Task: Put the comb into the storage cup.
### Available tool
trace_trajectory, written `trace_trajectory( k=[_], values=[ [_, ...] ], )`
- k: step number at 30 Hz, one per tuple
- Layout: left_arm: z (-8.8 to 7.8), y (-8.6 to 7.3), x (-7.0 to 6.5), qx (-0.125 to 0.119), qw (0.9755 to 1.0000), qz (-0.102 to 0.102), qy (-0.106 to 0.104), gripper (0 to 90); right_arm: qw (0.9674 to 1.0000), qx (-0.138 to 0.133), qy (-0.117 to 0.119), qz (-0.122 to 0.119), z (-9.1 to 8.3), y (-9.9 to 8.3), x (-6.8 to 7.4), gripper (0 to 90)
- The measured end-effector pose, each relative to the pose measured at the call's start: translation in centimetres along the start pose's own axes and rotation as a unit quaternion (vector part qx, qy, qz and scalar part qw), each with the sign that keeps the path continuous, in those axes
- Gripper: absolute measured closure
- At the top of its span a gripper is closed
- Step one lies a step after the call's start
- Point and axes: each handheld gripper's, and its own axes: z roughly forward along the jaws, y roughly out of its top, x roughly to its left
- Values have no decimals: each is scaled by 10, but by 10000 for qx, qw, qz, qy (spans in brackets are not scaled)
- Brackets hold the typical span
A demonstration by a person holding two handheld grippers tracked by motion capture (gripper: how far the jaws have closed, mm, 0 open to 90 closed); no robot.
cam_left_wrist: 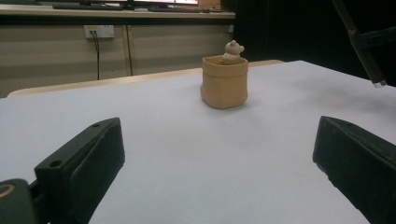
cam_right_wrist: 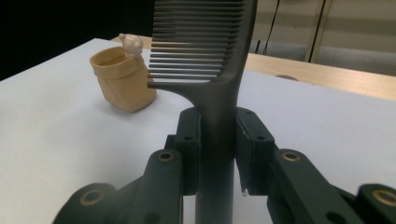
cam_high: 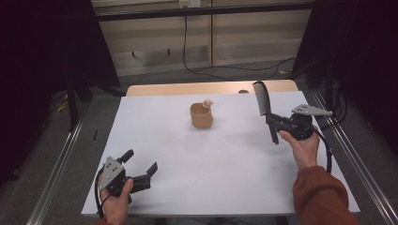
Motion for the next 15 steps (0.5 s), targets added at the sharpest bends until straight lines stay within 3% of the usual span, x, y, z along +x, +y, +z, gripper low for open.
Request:
trace_trajectory(
  k=[15],
  values=[
    [0,0,0,-23,10000,7,5,23,9984,-436,315,-154,-3,7,8,727]
  ],
)
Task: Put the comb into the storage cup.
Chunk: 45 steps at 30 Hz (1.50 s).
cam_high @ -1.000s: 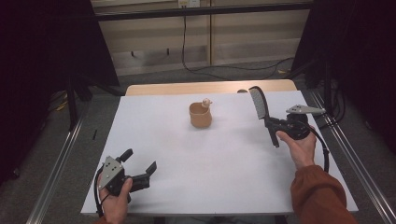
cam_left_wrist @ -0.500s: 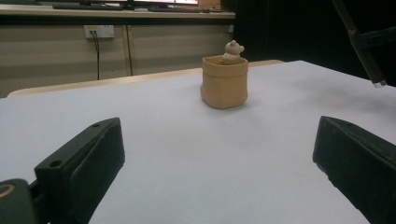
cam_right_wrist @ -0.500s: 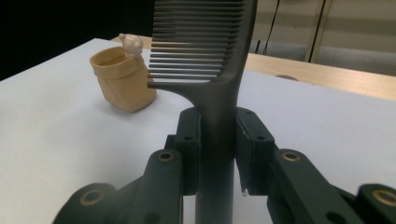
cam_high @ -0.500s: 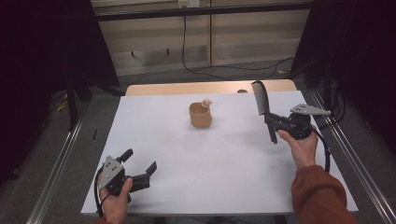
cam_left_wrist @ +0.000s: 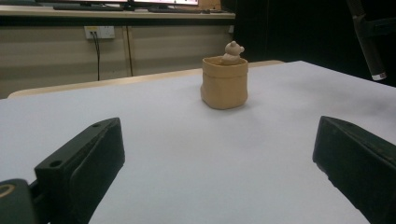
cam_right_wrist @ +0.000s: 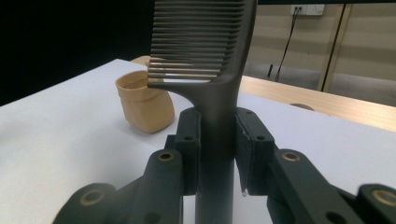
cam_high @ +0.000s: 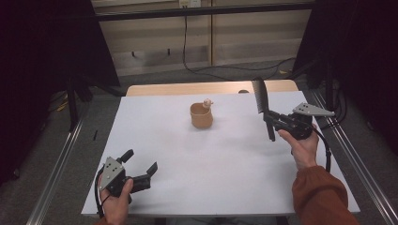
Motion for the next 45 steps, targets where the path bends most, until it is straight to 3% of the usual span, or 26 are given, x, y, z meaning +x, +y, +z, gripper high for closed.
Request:
trace_trajectory(
  k=[10,17,27,45],
  values=[
    [0,0,0,-5,10000,19,23,23,9996,-90,223,-125,6,8,10,727],
    [0,0,0,-22,10000,1,12,23,9989,-295,346,-143,9,21,16,727],
    [0,0,0,-24,10000,-2,10,23,9981,-359,483,-158,33,31,30,727],
    [0,0,0,-54,10000,-38,8,23,9967,-407,677,-164,60,44,37,727]
  ],
)
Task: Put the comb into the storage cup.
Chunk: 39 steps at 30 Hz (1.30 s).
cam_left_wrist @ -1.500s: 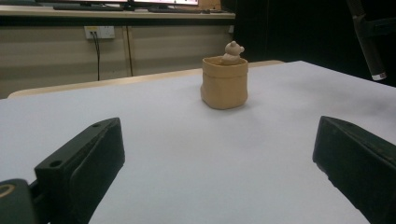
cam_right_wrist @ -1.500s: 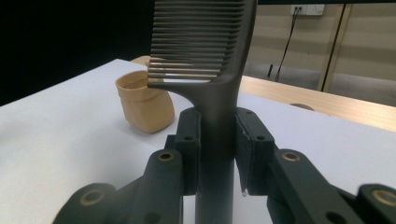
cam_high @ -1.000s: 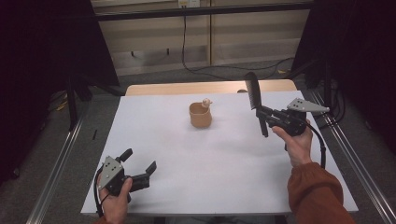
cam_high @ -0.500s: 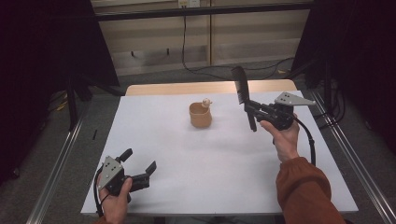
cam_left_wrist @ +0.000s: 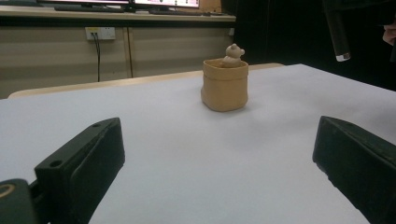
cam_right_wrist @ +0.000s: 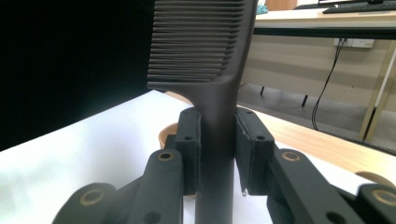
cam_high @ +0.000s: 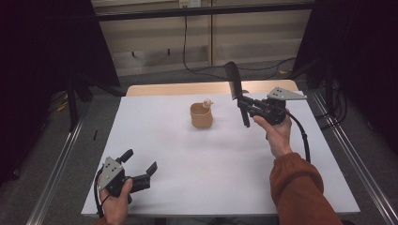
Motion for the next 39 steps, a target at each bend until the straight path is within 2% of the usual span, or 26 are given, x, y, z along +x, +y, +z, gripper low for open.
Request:
trace_trajectory(
  k=[14,34,39],
  values=[
    [0,0,0,-12,10000,-30,-15,23,9999,-62,91,-28,23,12,3,727],
    [0,0,0,-22,10000,-52,-53,23,9995,46,282,-144,60,27,10,727],
    [-1,0,0,-22,10000,-49,-46,23,9992,-76,365,-108,68,29,12,727]
  ],
)
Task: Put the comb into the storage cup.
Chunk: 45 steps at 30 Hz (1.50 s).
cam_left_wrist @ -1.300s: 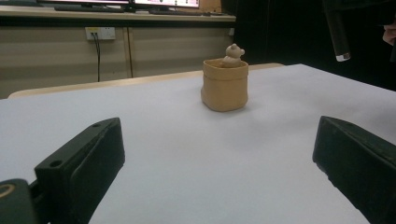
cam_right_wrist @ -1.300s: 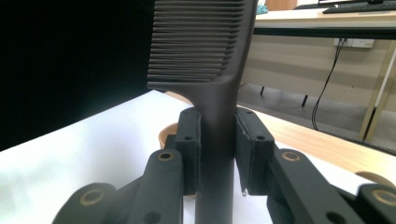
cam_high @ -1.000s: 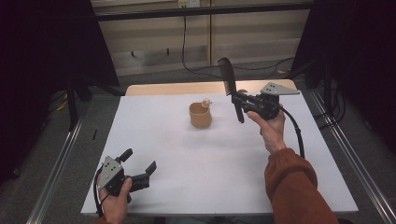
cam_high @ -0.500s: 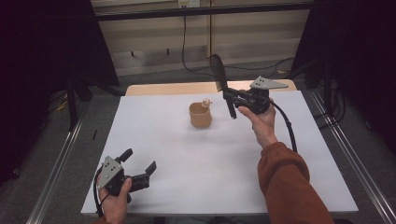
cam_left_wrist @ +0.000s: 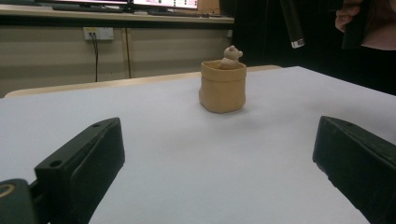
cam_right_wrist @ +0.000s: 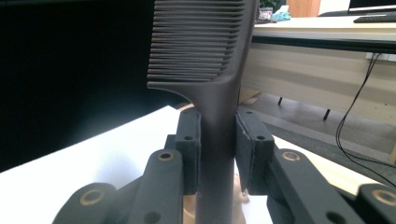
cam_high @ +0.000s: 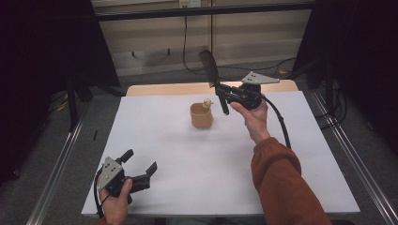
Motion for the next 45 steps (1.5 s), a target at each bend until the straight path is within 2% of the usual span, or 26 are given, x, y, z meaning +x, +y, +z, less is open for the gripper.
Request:
trace_trajectory(
  k=[19,23,29,35,45],
  values=[
    [0,1,0,-19,10000,20,-1,23,9999,51,93,-59,32,4,4,727],
    [0,1,-1,-76,10000,-40,-19,23,9999,63,127,-90,40,4,4,727],
    [0,0,-1,-8,10000,-12,-30,23,9997,109,147,-163,50,0,6,727],
    [0,1,-1,-43,10000,-23,-34,23,9998,67,159,-141,58,0,5,727],
    [-1,1,0,-38,10000,-12,-35,23,9996,155,173,-165,74,-7,6,728]
  ],
)
